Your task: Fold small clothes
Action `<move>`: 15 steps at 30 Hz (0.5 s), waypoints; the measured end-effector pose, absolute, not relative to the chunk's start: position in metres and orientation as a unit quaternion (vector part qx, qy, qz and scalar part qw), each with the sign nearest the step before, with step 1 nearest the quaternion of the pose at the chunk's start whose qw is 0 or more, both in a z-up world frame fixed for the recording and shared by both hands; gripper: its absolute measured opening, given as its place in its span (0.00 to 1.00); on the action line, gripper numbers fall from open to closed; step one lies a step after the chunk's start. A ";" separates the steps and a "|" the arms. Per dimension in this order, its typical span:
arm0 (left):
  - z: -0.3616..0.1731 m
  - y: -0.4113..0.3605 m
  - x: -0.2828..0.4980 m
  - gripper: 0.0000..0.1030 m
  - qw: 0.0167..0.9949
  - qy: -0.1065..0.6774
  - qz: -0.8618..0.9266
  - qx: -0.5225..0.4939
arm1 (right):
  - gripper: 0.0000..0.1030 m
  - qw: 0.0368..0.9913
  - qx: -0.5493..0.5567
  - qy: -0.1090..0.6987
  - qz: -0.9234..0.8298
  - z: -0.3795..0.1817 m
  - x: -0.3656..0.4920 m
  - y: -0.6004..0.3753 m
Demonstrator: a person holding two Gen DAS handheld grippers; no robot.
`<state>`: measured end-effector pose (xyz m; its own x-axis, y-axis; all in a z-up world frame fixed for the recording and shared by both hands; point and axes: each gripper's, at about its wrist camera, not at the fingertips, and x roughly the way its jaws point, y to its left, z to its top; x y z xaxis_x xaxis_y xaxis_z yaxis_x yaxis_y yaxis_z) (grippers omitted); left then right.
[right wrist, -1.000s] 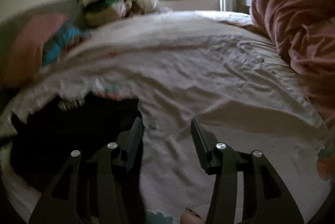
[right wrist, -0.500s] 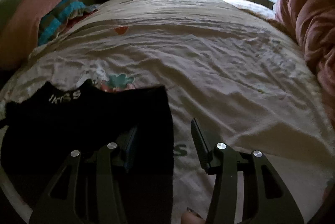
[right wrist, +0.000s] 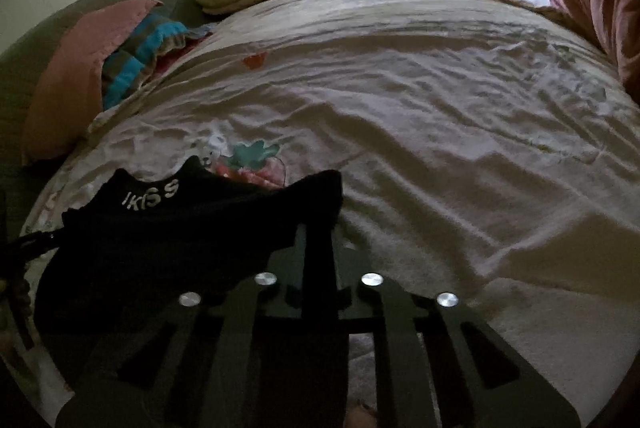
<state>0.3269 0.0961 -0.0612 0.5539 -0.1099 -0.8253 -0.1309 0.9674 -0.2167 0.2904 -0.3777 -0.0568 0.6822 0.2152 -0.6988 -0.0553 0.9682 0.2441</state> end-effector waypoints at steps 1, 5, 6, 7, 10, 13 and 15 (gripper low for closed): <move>-0.062 0.095 0.328 0.34 0.872 0.471 0.002 -0.131 | 0.07 0.913 0.104 0.388 0.076 -0.055 0.289 -0.378; -0.064 0.093 0.329 0.23 0.874 0.461 -0.022 -0.151 | 0.06 0.914 0.116 0.381 0.078 -0.054 0.286 -0.379; -0.064 0.092 0.329 0.23 0.874 0.460 -0.024 -0.151 | 0.06 0.914 0.118 0.381 0.079 -0.054 0.286 -0.380; -0.064 0.091 0.330 0.22 0.875 0.460 -0.024 -0.148 | 0.06 0.913 0.122 0.381 0.080 -0.053 0.286 -0.381; -0.062 0.089 0.328 0.10 0.878 0.458 -0.022 -0.137 | 0.06 0.914 0.128 0.376 0.080 -0.051 0.284 -0.382; -0.055 0.092 0.324 0.05 0.882 0.447 -0.027 -0.144 | 0.06 0.917 0.127 0.371 0.081 -0.048 0.281 -0.382; -0.047 0.093 0.320 0.04 0.889 0.435 -0.026 -0.143 | 0.06 0.918 0.130 0.366 0.083 -0.045 0.279 -0.384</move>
<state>0.3195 0.0931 -0.0471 0.6202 -0.1700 -0.7658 -0.0781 0.9580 -0.2759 0.2785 -0.3842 -0.0447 0.7186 0.2481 -0.6497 -0.0575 0.9522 0.3000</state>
